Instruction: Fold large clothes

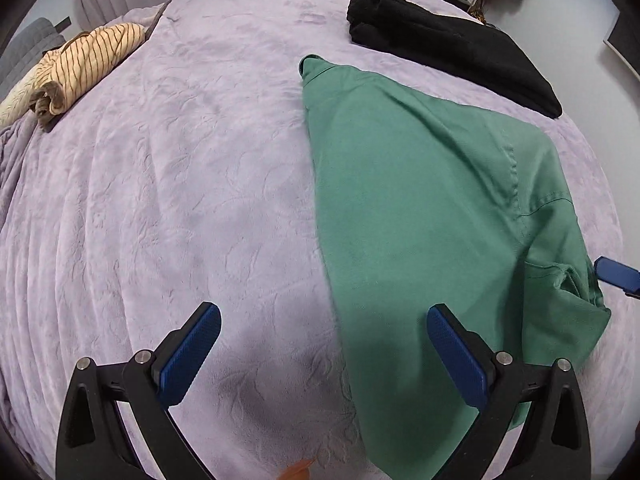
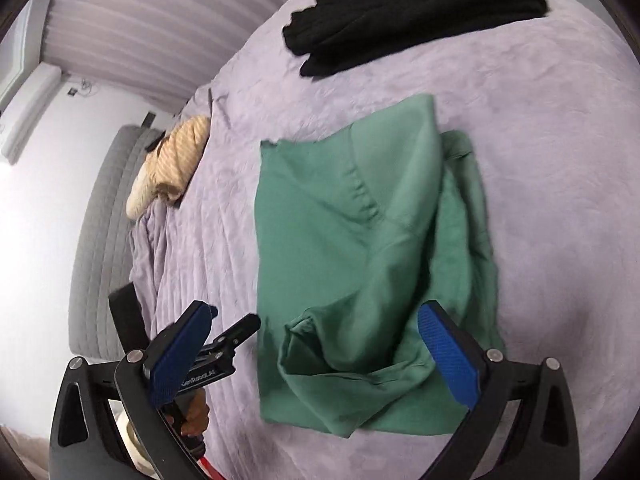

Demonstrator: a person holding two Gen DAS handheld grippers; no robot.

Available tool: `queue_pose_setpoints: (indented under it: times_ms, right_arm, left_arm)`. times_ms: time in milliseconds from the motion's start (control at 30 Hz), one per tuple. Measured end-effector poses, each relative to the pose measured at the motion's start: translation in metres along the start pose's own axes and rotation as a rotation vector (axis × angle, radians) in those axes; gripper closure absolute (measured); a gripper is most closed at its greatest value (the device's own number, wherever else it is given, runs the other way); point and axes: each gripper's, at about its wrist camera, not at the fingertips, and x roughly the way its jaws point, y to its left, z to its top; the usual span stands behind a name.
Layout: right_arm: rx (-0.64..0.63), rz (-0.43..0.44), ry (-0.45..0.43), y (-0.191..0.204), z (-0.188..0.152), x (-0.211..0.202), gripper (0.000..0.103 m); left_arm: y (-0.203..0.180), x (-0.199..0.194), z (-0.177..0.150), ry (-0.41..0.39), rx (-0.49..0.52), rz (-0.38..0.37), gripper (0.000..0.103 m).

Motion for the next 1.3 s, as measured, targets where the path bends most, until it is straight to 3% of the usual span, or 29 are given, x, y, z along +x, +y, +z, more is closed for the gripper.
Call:
queue_pose_setpoints:
  times_ms: [67,133,167,200,300,400,500,567,700,767,833,867,900,933,967,1067,1133,1167,1200,1300]
  right_arm:
    - [-0.066,-0.039,0.061,0.014,-0.006,0.014,0.000]
    - [-0.153,-0.141,0.114,0.026,-0.015,0.027,0.008]
    - [-0.195,-0.184,0.131,0.030,-0.020,0.033,0.043]
    - [-0.237,-0.238,0.151,0.033,-0.024,0.038,0.094]
    - [-0.258,-0.317,0.118,0.023,-0.035,0.028,0.094]
    - [-0.100,-0.348,0.081,-0.026,-0.048,0.008,0.094]
    - [0.135,-0.279,0.095,-0.095,-0.073,0.008,0.099]
    - [0.208,-0.218,0.095,-0.120,-0.086,0.013,0.102]
    - [0.239,-0.202,0.062,-0.118,-0.090,0.004,0.101]
    - [0.241,-0.205,0.044,-0.111,-0.090,-0.007,0.094]
    - [0.205,-0.213,0.000,-0.097,-0.085,-0.024,0.093]
    - [0.180,-0.210,-0.026,-0.091,-0.080,-0.033,0.082]
    - [0.159,-0.194,-0.046,-0.084,-0.072,-0.039,0.054]
    - [0.139,-0.175,-0.063,-0.077,-0.062,-0.043,0.040]
    - [0.117,-0.157,-0.079,-0.070,-0.052,-0.043,0.034]
    - [0.064,-0.155,-0.063,-0.058,-0.022,-0.027,0.041]
    - [0.052,-0.180,-0.022,-0.056,-0.011,-0.006,0.061]
    - [0.049,-0.205,0.000,-0.056,-0.007,0.007,0.081]
    - [0.043,-0.246,0.016,-0.058,-0.002,0.016,0.088]
    - [0.038,-0.345,0.047,-0.079,0.005,0.037,0.091]
  left_arm:
    - [0.001,0.000,-0.003,0.011,-0.011,-0.017,0.000]
    - [0.001,0.002,-0.003,0.020,-0.013,-0.022,0.000]
    - [0.000,0.004,-0.004,0.024,-0.009,-0.020,0.000]
    - [0.000,0.004,-0.005,0.026,-0.006,-0.018,0.000]
    - [0.005,0.008,-0.010,0.038,-0.005,-0.021,0.000]
    - [0.014,0.015,-0.017,0.063,-0.017,-0.032,0.000]
    - [0.020,0.025,-0.025,0.089,-0.031,-0.068,0.000]
    - [0.020,0.029,-0.028,0.094,-0.026,-0.066,0.000]
    - [0.019,0.026,-0.026,0.101,-0.006,-0.043,0.000]
    - [0.018,0.019,-0.024,0.096,0.005,-0.023,0.000]
    - [0.018,0.012,-0.022,0.086,0.011,-0.018,0.000]
    - [0.019,0.010,-0.021,0.086,0.009,-0.025,0.000]
    - [0.018,0.009,-0.020,0.092,0.005,-0.034,0.000]
    - [0.017,0.009,-0.020,0.098,-0.001,-0.041,0.000]
    - [0.016,0.009,-0.021,0.104,-0.008,-0.049,0.000]
    - [0.006,0.012,-0.027,0.122,-0.007,-0.063,0.000]
    - [0.000,0.017,-0.032,0.137,0.003,-0.053,0.000]
    - [-0.001,0.021,-0.033,0.147,0.005,-0.050,0.000]
    - [-0.002,0.023,-0.035,0.154,0.002,-0.053,0.000]
    - [-0.001,0.027,-0.037,0.164,-0.007,-0.070,0.000]
